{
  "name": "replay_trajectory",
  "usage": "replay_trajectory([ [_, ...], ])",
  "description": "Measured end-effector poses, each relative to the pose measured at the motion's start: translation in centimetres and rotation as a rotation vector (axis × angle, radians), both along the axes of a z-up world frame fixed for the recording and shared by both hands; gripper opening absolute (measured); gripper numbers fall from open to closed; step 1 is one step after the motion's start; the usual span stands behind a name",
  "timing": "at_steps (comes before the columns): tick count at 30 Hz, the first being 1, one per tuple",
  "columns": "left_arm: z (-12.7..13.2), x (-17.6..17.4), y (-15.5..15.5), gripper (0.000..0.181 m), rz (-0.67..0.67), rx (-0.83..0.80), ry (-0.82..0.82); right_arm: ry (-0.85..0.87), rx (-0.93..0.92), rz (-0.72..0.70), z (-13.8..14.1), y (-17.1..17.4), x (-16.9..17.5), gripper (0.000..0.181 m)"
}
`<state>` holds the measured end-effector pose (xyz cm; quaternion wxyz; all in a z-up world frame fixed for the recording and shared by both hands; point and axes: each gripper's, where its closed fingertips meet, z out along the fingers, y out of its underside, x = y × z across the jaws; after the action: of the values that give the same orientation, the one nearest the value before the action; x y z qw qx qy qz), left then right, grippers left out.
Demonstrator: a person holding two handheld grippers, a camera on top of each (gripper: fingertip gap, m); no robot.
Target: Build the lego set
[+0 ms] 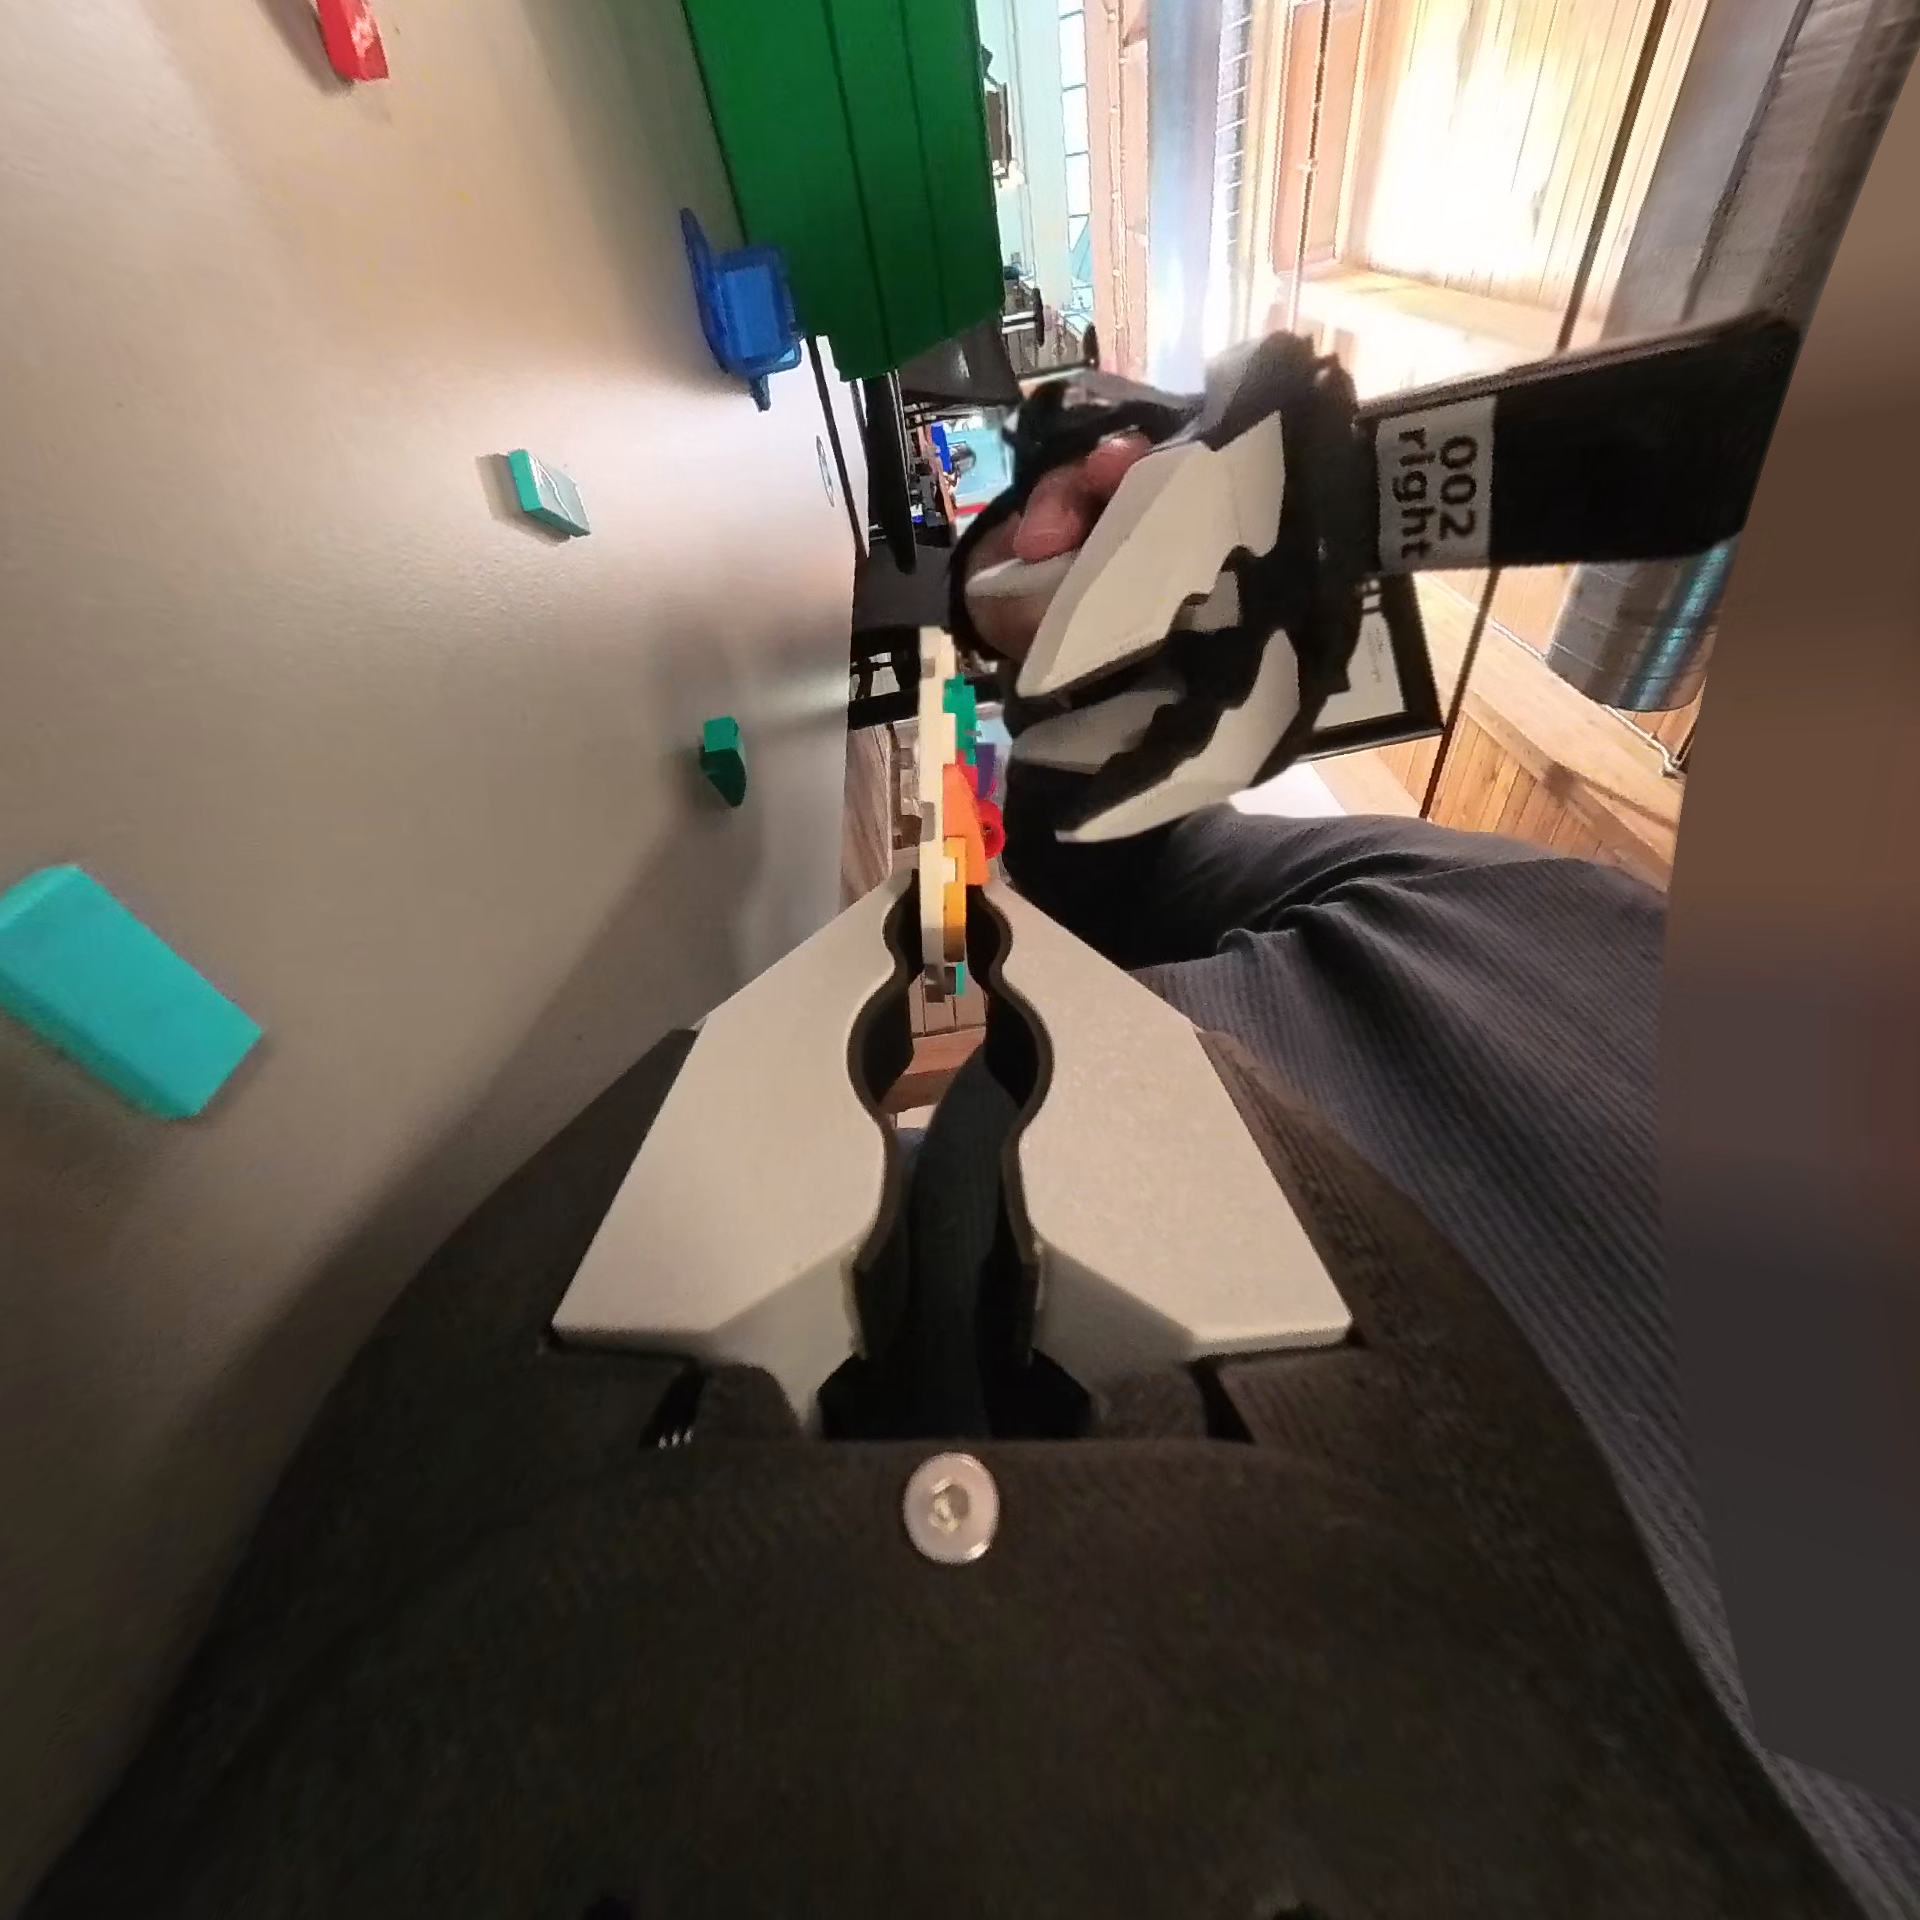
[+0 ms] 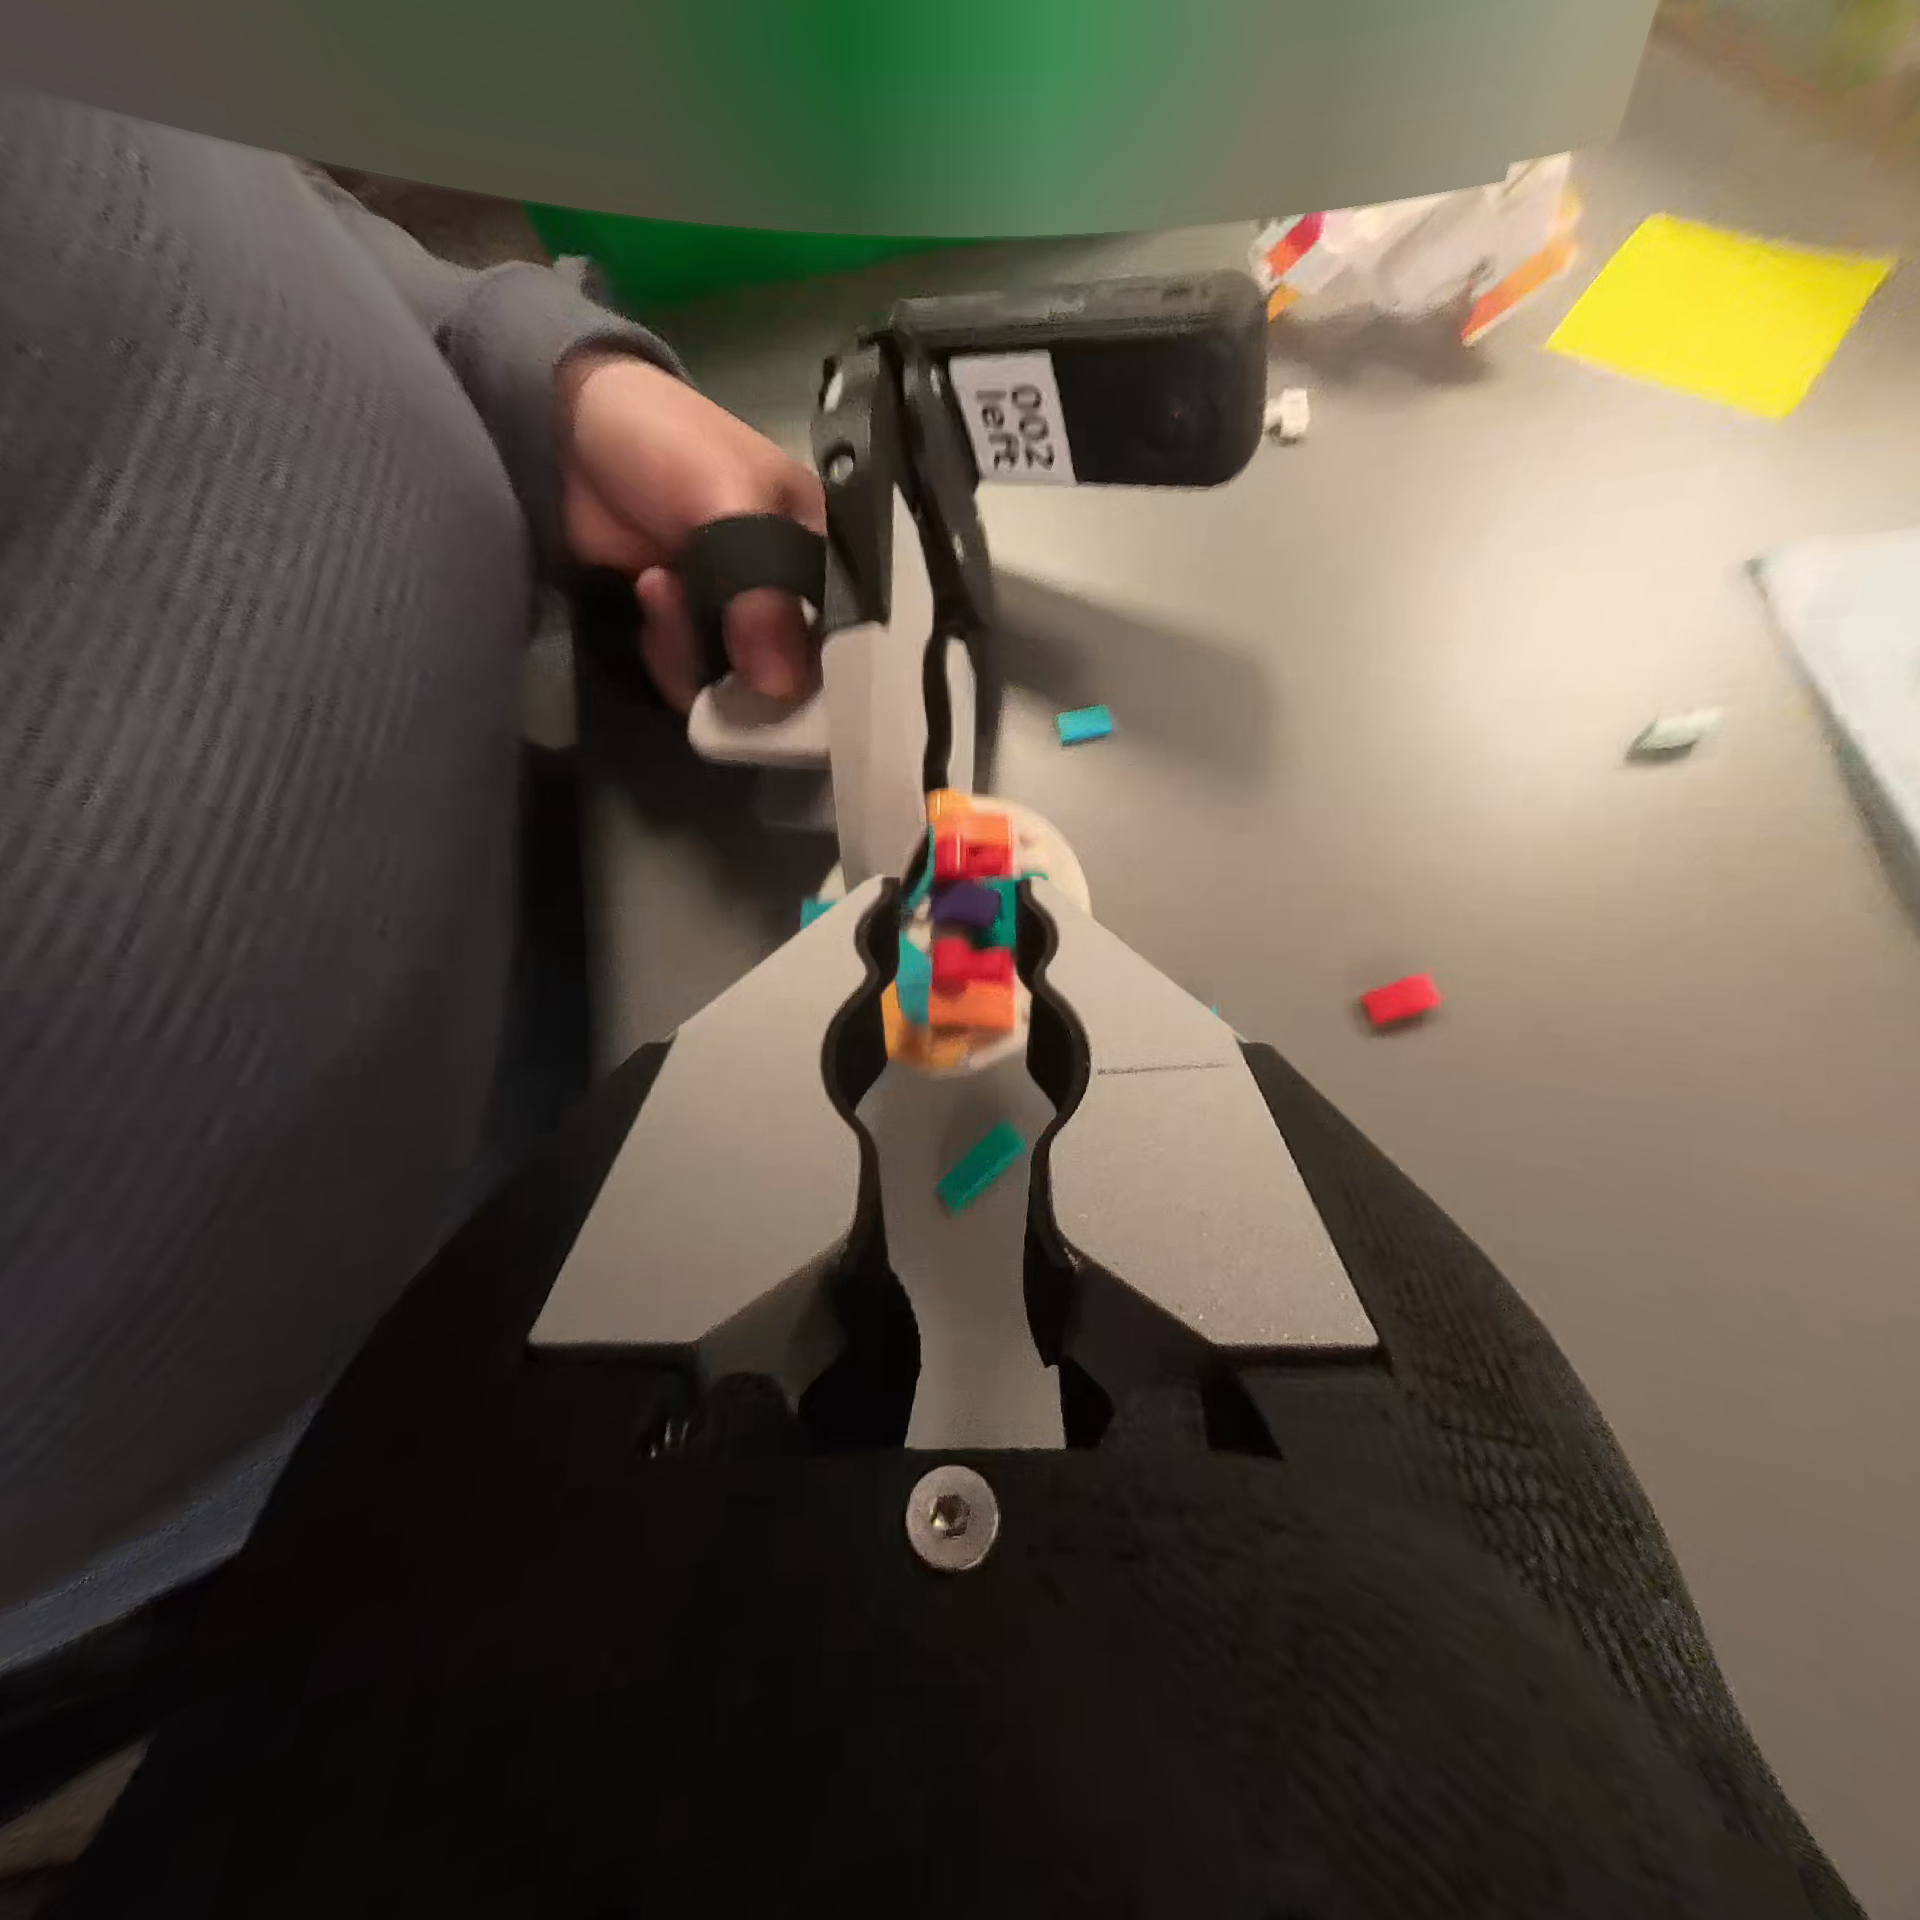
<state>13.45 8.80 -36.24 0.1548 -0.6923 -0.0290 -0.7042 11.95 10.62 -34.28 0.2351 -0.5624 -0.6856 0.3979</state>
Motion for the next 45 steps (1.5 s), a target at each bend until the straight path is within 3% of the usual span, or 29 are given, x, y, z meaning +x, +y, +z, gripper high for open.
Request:
replay_trajectory([
  [14,-0.1,0.1,0.0,0.005,-0.003,-0.003,0.007,-0.040,0.483,0.004,-1.6,-0.3,-0.4,0.016],
  [45,-0.3,0.3,-0.2,0.005,-0.026,-0.015,0.016,-0.107,0.364,0.112,-2.0,-0.5,0.4,0.015],
])
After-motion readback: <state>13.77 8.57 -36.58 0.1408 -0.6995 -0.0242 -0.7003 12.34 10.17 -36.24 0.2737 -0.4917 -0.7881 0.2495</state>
